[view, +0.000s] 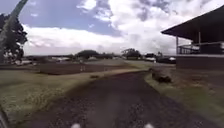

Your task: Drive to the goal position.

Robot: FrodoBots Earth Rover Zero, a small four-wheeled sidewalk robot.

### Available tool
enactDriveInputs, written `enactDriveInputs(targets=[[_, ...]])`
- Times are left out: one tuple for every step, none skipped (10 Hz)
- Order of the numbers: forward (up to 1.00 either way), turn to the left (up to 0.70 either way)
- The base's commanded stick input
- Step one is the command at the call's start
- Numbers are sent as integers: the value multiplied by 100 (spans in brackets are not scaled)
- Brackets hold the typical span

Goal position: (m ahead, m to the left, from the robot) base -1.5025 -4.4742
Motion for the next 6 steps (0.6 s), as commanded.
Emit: enactDriveInputs(targets=[[70,0],[70,0],[70,0],[70,0],[70,0],[70,0]])
